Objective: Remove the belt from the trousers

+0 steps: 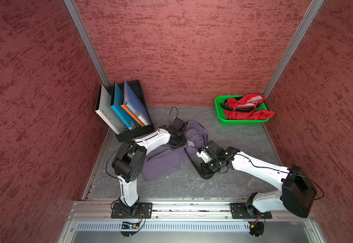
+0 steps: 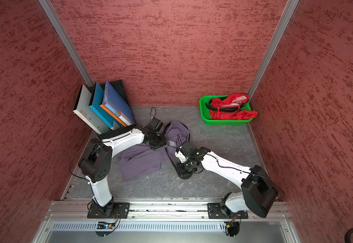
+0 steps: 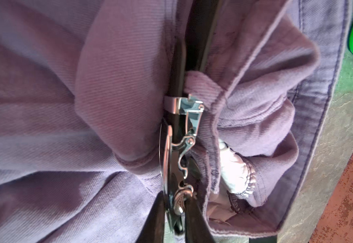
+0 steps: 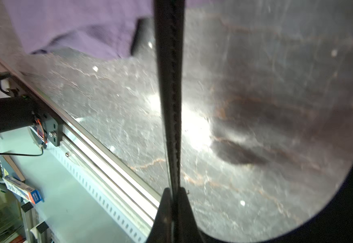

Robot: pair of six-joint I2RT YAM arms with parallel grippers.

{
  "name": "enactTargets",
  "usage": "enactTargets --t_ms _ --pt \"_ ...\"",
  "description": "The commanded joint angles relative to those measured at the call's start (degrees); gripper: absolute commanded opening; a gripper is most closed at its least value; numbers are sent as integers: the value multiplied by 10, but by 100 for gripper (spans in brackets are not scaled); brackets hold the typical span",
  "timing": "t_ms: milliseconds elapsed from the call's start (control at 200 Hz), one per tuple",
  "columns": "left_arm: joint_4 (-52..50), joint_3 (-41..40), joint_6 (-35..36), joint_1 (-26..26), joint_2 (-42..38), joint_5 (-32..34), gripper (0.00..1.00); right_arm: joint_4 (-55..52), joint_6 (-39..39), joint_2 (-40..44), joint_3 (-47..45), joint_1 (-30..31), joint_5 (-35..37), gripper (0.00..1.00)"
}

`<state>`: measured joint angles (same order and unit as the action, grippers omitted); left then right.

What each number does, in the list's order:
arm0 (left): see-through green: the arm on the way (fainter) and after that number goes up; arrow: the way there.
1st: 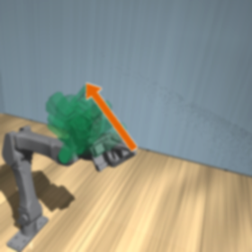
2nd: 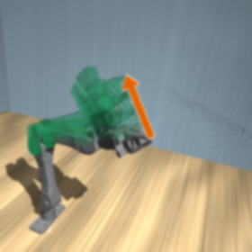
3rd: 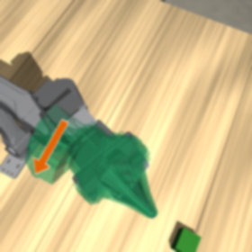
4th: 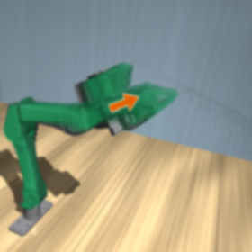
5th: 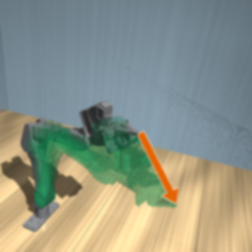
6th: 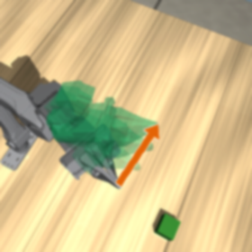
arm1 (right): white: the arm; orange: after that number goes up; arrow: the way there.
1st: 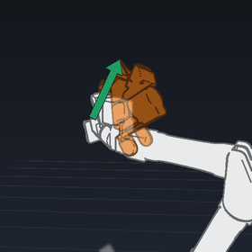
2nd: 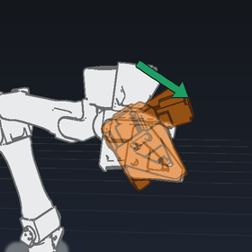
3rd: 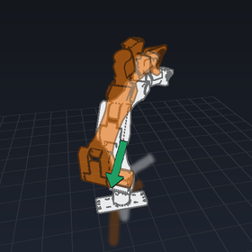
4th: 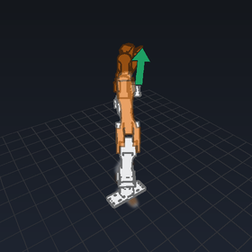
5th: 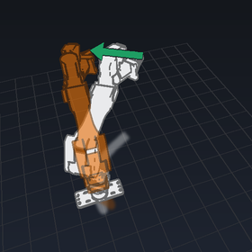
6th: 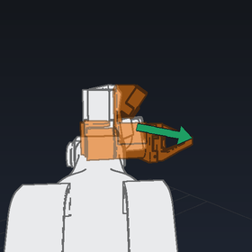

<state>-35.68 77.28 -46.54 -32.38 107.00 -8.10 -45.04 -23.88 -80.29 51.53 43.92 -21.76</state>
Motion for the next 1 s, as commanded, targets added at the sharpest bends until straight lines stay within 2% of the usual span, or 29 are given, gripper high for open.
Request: enactTargets --t_ms 0,245,496,561,636,736,782,862,907,997 --pt "9 11 8 12 15 19 19 -146 -57 1 -19 -12 4 0" --pt "15 5 5 13 11 14 19 -263 -120 68 -21 -30 41 0" --pt "26 -5 2 11 7 6 19 -408 -138 123 66 -51 163 0" --pt "29 -9 1 10 5 5 19 -393 -118 124 100 -52 181 0" --pt "31 -16 -2 9 0 4 19 -329 -91 129 112 -52 155 2" --pt "30 -19 -3 8 -6 5 19 -183 -62 142 96 -53 63 21" --pt "29 -19 -3 7 -9 7 19 -117 -51 144 85 -52 18 38" --pt "28 -19 -4 5 -14 8 19 -24 -38 141 67 -56 -56 58" --pt "27 -18 -5 5 -15 10 19 12 -31 143 62 -57 -72 63" --pt "28 -15 -7 4 -18 8 19 49 -19 134 60 -64 -44 66"
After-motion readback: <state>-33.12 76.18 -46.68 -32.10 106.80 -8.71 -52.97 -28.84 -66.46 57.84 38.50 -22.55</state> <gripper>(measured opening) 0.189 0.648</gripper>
